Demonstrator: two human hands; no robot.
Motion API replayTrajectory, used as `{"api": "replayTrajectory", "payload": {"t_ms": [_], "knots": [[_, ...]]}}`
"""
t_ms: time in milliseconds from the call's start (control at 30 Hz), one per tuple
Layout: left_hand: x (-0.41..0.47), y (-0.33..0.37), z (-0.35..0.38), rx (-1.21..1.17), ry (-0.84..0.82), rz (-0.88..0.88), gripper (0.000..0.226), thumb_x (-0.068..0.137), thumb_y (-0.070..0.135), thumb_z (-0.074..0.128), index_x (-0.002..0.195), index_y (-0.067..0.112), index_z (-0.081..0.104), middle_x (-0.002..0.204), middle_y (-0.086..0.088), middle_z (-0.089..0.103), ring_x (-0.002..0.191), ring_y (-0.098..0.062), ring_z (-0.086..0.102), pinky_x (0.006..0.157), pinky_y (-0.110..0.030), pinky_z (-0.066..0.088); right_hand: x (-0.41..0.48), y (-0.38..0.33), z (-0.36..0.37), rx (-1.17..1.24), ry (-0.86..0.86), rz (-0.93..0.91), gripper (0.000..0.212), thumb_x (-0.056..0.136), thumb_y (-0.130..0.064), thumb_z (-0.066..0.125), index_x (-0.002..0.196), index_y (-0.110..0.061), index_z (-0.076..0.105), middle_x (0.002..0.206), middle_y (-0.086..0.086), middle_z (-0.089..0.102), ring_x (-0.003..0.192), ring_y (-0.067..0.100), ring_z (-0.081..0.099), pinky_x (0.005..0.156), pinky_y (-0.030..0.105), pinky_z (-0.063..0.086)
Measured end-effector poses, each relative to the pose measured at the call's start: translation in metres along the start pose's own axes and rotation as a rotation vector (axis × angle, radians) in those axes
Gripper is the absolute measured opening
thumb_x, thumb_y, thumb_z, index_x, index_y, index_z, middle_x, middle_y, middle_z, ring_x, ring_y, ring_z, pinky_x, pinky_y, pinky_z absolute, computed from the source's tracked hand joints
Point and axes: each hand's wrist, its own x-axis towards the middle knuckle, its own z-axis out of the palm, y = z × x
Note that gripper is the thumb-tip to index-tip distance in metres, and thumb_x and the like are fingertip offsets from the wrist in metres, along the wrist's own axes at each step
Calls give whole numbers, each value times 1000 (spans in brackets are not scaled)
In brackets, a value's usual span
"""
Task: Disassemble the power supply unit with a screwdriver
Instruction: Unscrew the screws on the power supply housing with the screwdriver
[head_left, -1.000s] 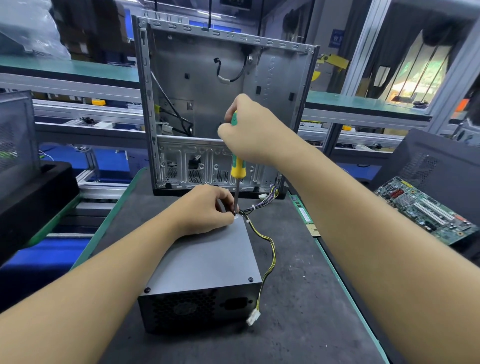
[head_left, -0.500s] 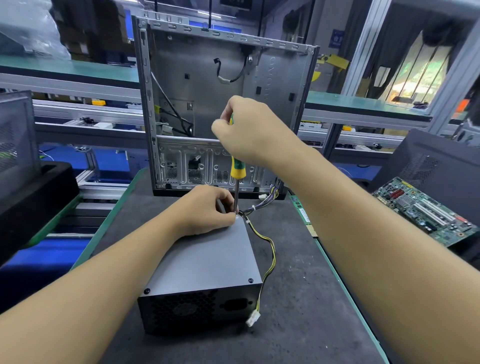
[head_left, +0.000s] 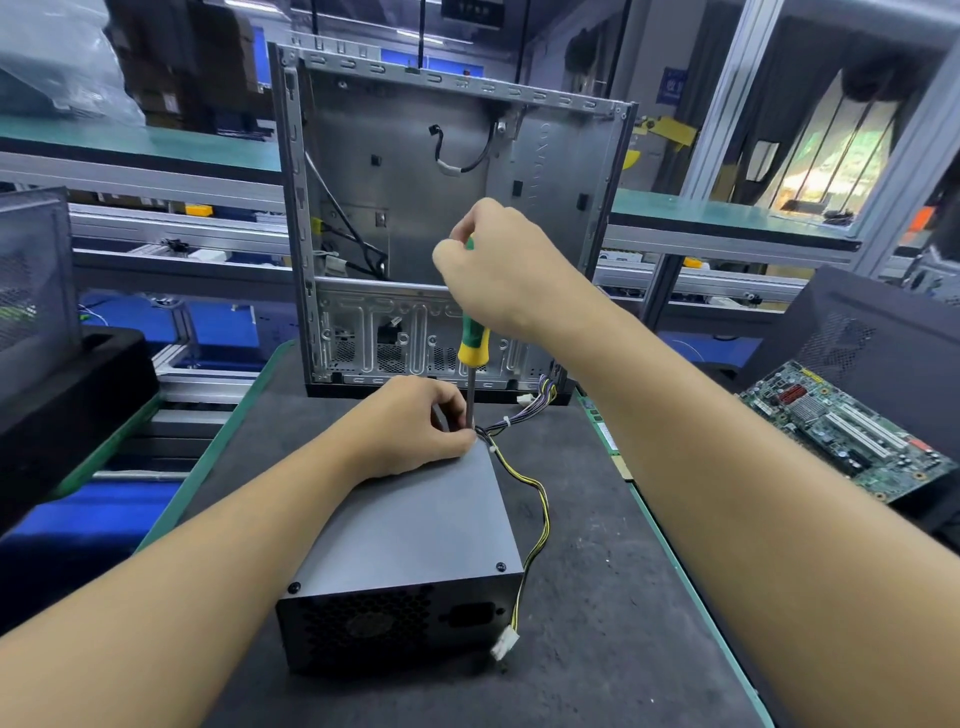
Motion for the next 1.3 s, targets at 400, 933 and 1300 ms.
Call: {"api": "replayTrajectory", "payload": {"t_ms": [400,933,1300], "knots": [[-1,-1,0,-7,21,30,7,82,34,74,78,29,71,69,20,68,65,-2,64,62,-18,50,-6,10,-4,-77,-37,-164,25,91,-8,52,113,-14,43,94,1,42,74,22,48,61,30,38],[-6,4,-1,25,274,155,17,85,9,72,80,24,64,69,12,66,66,-5,61,60,-11,45,-31,45,-20,150,408,-210,26,87,-3,54,113,-8,47,105,7,49,84,18,47,70,24,36],[7,92,32,-285,287,184,10,88,18,76,84,27,79,72,12,75,66,-4,70,69,-23,58,-106,130,28,107,289,-104,26,82,4,65,96,-9,47,99,8,47,80,22,46,71,48,44]]}}
